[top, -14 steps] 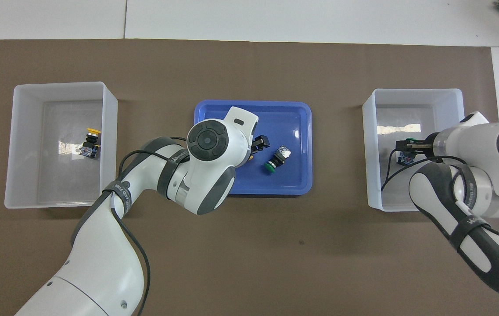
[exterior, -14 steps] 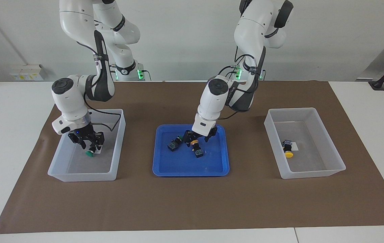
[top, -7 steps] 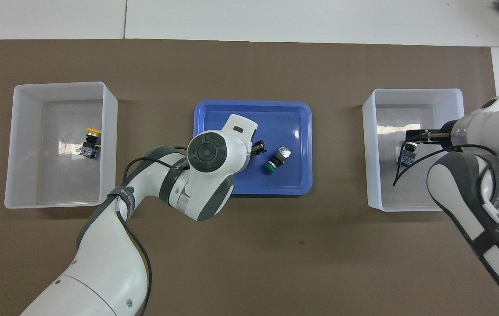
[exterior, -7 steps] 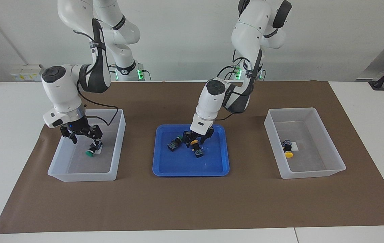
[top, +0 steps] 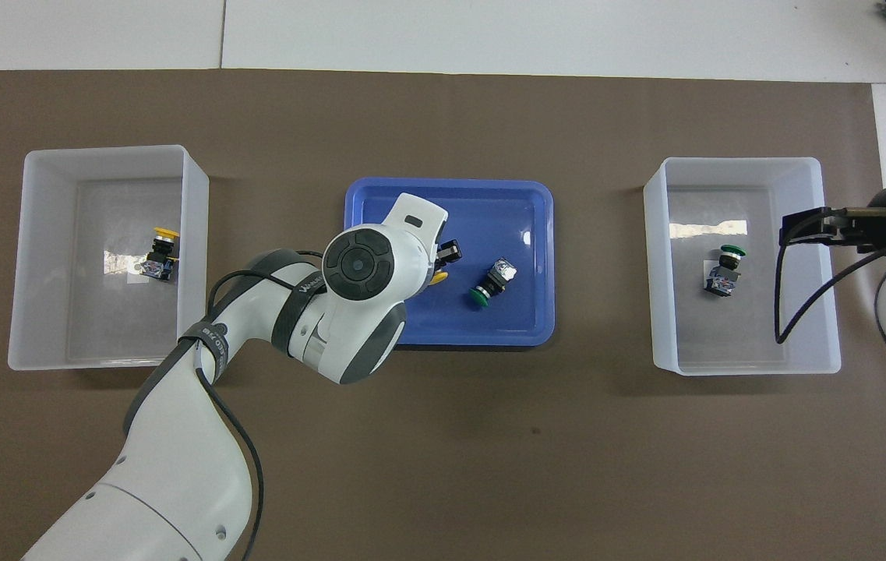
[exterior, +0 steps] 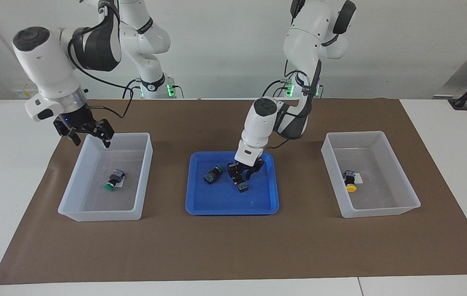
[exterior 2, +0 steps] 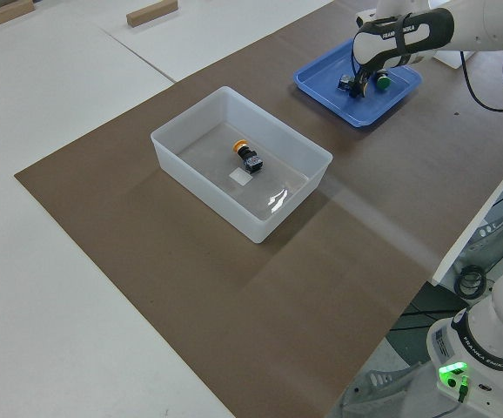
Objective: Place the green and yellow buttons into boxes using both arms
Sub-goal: 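Grasp the second yellow button with the left gripper while the right gripper withdraws, then carry the yellow button to the left bin while the right gripper reaches the tray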
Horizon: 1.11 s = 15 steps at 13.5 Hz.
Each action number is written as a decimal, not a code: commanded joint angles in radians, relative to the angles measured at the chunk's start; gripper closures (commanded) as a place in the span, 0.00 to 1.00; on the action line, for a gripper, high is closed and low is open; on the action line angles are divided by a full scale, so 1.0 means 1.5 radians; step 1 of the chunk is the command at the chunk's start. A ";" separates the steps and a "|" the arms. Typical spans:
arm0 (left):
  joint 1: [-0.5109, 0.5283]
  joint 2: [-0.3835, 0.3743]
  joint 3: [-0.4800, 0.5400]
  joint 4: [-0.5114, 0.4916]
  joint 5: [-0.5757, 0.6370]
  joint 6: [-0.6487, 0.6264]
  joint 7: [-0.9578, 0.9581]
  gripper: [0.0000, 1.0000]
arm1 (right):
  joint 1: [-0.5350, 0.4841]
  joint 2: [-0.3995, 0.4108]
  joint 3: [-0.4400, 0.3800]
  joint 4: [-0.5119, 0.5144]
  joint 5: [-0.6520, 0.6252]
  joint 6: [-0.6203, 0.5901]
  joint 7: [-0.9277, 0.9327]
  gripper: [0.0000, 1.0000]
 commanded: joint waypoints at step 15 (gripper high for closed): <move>0.061 0.027 0.001 0.180 0.010 -0.194 0.000 1.00 | 0.010 -0.047 -0.009 0.103 0.005 -0.190 0.034 0.00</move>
